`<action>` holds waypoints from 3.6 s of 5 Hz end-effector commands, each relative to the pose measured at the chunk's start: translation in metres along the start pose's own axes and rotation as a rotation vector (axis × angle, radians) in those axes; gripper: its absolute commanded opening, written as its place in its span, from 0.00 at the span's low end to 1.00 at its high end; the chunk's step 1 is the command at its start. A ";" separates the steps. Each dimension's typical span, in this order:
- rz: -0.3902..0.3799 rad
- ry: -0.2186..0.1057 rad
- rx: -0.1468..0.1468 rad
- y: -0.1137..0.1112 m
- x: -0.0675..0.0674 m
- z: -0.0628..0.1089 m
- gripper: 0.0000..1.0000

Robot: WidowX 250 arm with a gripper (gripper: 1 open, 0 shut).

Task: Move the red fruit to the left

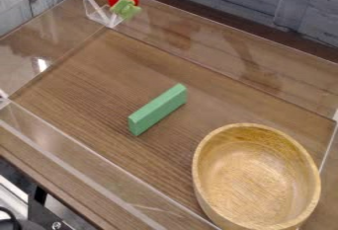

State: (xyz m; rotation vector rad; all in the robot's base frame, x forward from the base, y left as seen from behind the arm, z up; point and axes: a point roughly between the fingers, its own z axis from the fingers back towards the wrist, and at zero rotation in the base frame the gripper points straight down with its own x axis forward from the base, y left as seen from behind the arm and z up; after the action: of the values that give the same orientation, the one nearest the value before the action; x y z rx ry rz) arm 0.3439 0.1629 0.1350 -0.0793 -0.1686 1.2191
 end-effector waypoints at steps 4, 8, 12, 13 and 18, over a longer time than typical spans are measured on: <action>-0.130 -0.027 -0.018 0.036 0.032 0.016 0.00; -0.227 0.048 0.007 0.019 -0.013 0.008 0.00; -0.357 0.037 0.059 0.066 0.007 -0.014 0.00; -0.295 0.029 0.085 0.070 0.019 -0.021 0.00; -0.194 0.041 0.140 0.053 0.033 -0.040 0.00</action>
State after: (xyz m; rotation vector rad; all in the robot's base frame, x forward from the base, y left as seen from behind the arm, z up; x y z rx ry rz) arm 0.3049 0.2088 0.0727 0.0234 0.0064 1.0355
